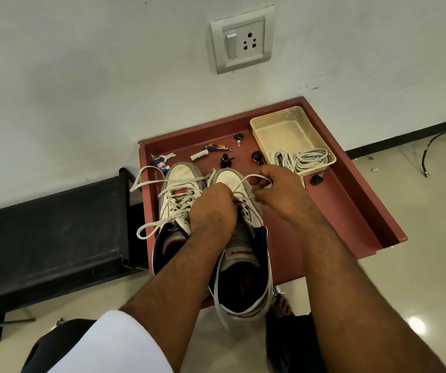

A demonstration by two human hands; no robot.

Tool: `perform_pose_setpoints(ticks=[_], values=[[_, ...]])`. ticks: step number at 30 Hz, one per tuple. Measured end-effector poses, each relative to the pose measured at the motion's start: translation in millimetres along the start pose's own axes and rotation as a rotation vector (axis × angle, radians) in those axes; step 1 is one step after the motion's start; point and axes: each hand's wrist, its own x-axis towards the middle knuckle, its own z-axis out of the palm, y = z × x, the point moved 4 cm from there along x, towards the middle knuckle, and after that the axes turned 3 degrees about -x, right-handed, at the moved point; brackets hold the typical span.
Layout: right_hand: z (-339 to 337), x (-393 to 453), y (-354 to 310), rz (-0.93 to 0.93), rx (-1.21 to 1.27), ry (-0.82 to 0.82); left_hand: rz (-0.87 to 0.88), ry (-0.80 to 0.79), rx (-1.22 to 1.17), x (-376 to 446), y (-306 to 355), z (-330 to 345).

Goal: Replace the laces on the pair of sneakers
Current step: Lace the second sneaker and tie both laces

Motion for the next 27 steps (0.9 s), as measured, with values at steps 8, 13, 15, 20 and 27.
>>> perform_pose_setpoints(ticks=[8, 13, 15, 20, 27], values=[[5.7, 1.3, 0.2, -0.041, 0.009, -0.015, -0.013, -0.021, -0.035, -0.4, -1.1, 2.0], [7.7, 0.3, -1.1, -0.049, -0.036, 0.001, -0.024, -0.021, -0.07, -0.1, -2.5, 2.6], [8.2, -1.1, -2.9, -0.063, -0.053, -0.014, -0.028, -0.021, -0.104, 0.7, -4.1, 4.3], [8.0, -4.2, -8.7, -0.123, -0.071, -0.04, -0.04, -0.031, -0.179, 3.0, -8.1, 6.7], [8.6, -5.9, -9.1, -0.146, -0.104, -0.07, -0.059, -0.02, -0.2, 6.1, -11.2, 10.9]])
